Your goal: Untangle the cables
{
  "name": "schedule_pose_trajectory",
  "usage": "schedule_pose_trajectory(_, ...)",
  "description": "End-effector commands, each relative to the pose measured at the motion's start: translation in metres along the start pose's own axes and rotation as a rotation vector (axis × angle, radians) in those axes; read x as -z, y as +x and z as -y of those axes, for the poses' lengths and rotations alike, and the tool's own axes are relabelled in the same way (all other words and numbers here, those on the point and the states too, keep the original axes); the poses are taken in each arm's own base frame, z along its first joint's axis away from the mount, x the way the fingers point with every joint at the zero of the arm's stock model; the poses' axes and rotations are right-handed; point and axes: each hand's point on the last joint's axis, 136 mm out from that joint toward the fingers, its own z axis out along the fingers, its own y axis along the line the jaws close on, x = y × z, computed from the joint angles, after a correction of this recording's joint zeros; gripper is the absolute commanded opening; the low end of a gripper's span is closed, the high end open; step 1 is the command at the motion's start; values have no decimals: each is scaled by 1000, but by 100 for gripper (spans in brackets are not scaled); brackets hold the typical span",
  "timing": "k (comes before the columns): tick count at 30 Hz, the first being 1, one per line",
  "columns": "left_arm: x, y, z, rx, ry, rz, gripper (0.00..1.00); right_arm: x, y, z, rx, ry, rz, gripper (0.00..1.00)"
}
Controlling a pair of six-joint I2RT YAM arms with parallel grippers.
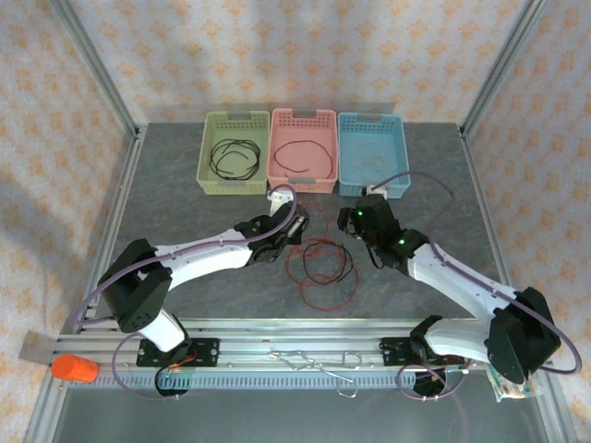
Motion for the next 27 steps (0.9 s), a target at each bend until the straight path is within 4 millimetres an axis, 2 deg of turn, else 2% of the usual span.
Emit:
schedule_pose_trajectory(1, 21, -27, -4, -22, -27, 85, 0, 10, -15, -1, 8, -11, 81, 50)
schedule_pose_trajectory(11, 56, -56, 3, 10, 60, 190, 0, 19, -25, -13, 10, -79, 119, 51)
schedule_pose_trajectory(15, 71, -67, 6, 30, 100, 225, 0, 21, -23, -30, 43, -170, 103, 53)
schedule_pose_trajectory(19, 89, -83, 10, 53, 151, 273, 0, 15, -8, -50, 88, -276, 31, 58)
schedule_pose_trajectory(22, 103, -96, 13, 68, 184, 309, 0, 8, 0, -54, 79, -302, 3, 66)
schedule_pose_trajectory(27, 115, -109, 16, 70, 204, 328, 0, 0, 9, -71, 9, -404, -30, 88)
